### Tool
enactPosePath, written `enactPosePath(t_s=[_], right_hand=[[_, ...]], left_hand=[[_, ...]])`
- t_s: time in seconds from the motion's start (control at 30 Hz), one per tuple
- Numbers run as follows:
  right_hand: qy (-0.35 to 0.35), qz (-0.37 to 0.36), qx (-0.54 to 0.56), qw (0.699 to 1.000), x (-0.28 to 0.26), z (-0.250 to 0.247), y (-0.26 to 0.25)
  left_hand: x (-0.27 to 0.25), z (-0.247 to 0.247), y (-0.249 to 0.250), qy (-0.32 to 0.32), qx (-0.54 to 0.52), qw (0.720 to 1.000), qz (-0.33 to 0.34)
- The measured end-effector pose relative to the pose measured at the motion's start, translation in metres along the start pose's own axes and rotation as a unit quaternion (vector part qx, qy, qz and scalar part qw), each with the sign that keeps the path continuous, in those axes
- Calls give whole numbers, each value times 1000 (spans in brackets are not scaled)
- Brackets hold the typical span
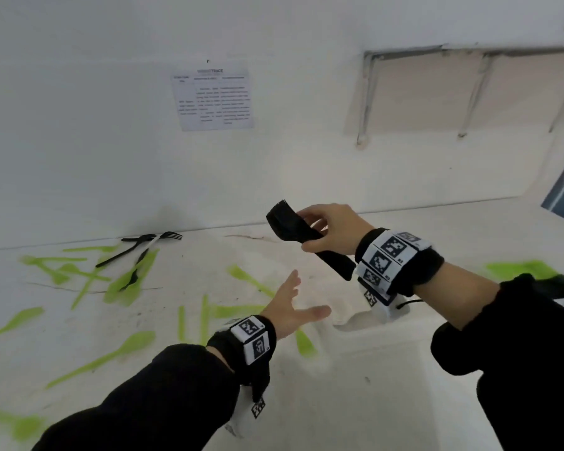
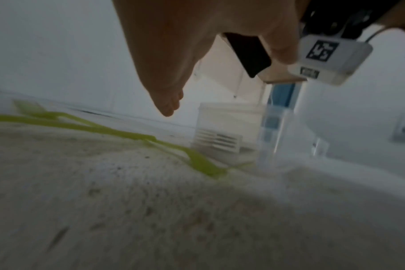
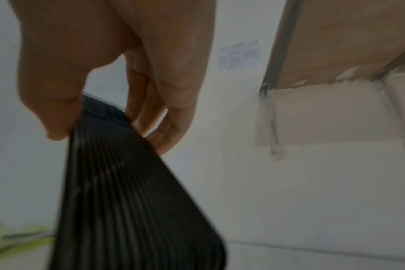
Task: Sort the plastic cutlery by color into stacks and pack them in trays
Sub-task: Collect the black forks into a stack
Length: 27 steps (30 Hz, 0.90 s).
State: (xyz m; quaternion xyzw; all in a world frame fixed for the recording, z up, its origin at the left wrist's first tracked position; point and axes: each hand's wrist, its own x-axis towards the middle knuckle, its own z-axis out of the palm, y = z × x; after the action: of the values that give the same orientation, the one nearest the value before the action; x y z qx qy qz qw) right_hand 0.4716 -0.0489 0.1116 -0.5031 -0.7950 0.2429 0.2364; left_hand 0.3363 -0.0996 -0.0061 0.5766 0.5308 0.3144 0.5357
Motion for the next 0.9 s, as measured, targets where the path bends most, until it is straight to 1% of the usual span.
enactPosePath(t_s=[0.03,0.1,0.17,0.37,0.53,0.67,0.77,0.9], right_hand=[[-9,-1,-11,1000,-7,-12,11],[-42,7,-33,999,-22,-28,34],[-93,16,-72,993,-37,-35,56],[-232,30,-151,961,-59,-31,104],[-321,-3,-193,927,-57,-19,112],[-357,-52,-226,905,-48,-7,107],[-373,-65,-236,895,-42,0,106],[-398,-73,-271,873,-38,11,103]], left_hand=[[3,6,-4,-18,64,998,-7],[6,16,-9,-43,170,984,-9],[7,25,-9,-59,210,976,-3],[14,41,-1,-49,230,972,-4],[16,44,-1,-37,216,975,-25],[17,45,-3,-28,204,978,-30],[17,45,-3,-28,196,980,-30],[18,45,-6,-26,194,980,-33]])
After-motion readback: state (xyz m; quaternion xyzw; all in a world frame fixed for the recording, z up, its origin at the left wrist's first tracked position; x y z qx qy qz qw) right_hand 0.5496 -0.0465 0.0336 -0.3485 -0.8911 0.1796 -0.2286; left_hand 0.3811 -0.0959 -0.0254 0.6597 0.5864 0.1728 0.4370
